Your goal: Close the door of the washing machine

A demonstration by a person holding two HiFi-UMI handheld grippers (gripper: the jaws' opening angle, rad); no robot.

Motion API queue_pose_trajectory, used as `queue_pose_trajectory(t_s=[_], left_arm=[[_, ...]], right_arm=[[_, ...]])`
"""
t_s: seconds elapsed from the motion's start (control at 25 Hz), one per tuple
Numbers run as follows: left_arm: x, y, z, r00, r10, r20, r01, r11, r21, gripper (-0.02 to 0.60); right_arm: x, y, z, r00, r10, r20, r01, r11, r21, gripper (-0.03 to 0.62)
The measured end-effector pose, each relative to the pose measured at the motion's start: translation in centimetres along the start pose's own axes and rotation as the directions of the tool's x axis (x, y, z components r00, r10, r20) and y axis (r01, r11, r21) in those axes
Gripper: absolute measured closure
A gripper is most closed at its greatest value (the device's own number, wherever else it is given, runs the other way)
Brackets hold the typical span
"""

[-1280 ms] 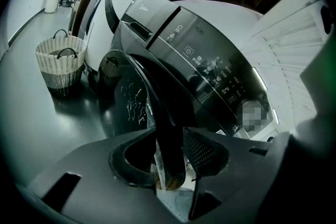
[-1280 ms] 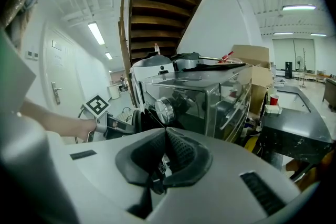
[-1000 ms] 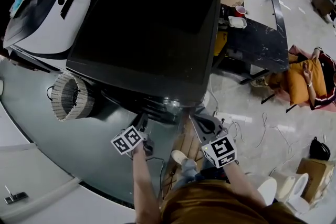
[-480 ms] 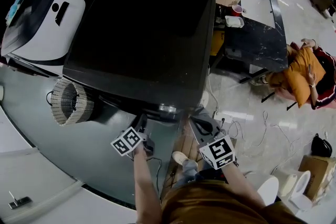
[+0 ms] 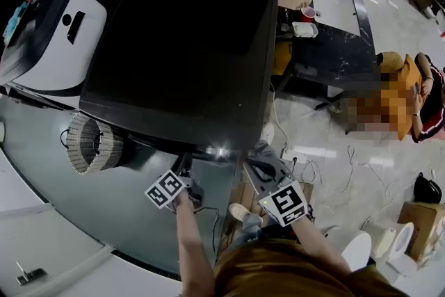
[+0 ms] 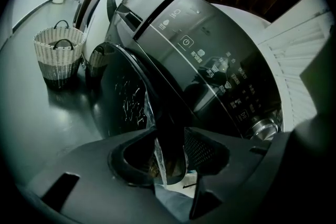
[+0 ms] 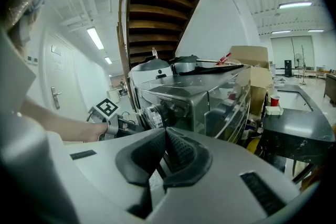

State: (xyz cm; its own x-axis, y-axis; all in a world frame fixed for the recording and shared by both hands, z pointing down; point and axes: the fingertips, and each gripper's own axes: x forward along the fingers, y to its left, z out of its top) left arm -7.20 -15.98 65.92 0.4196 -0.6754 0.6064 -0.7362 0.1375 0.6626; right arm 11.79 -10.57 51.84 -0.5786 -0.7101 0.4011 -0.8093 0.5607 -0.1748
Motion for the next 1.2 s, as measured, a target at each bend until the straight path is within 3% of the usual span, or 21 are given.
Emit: queue_pose_trajectory(t_s=[0.24, 0.4, 0.56, 0.76, 0.88, 1.04, 1.2], left_arm=[[-0.1, 0.0, -0.3, 1.000, 0.012, 0.004, -0.012, 1.000, -0.019, 0.391], [-0.6, -0.3, -0.3, 0.999, -0.017, 0.028, 0.018, 0.999, -0.031, 0.391], [-2.0, -0.6, -0.8, 0.999, -0.010, 0.040, 0.009, 0.999, 0.039, 0.345], [-5.7, -2.6, 0.6, 0.991, -0.042, 0.129, 0.024, 0.990, 0.135, 0.406], [-8.5, -3.9, 1.3, 0.983, -0.047, 0.176, 0.002, 0.970, 0.244, 0.460], [-12.8, -6.1, 1.4, 0.975, -0.058, 0.214, -0.035, 0.912, 0.409, 0.541], [-16.9, -8.0, 1.3, 0.961, -0.092, 0.260, -0.047, 0.875, 0.482, 0.555]], right_arm=[[-0.8, -0.6, 0.1, 0.999, -0.031, 0.013, 0.031, 0.999, 0.015, 0.582], [-1.5, -0.7, 0.4, 0.998, -0.058, 0.035, 0.059, 0.998, -0.007, 0.582], [-2.6, -0.2, 0.8, 0.996, -0.075, 0.054, 0.076, 0.997, -0.017, 0.582], [-3.7, 1.2, 1.6, 0.993, -0.083, 0.089, 0.086, 0.996, -0.026, 0.582], [-4.3, 2.6, 2.2, 0.991, -0.076, 0.112, 0.082, 0.996, -0.046, 0.582], [-5.3, 5.2, 2.9, 0.989, -0.058, 0.135, 0.069, 0.995, -0.075, 0.582], [-6.3, 7.6, 3.6, 0.986, -0.051, 0.161, 0.069, 0.992, -0.110, 0.582]])
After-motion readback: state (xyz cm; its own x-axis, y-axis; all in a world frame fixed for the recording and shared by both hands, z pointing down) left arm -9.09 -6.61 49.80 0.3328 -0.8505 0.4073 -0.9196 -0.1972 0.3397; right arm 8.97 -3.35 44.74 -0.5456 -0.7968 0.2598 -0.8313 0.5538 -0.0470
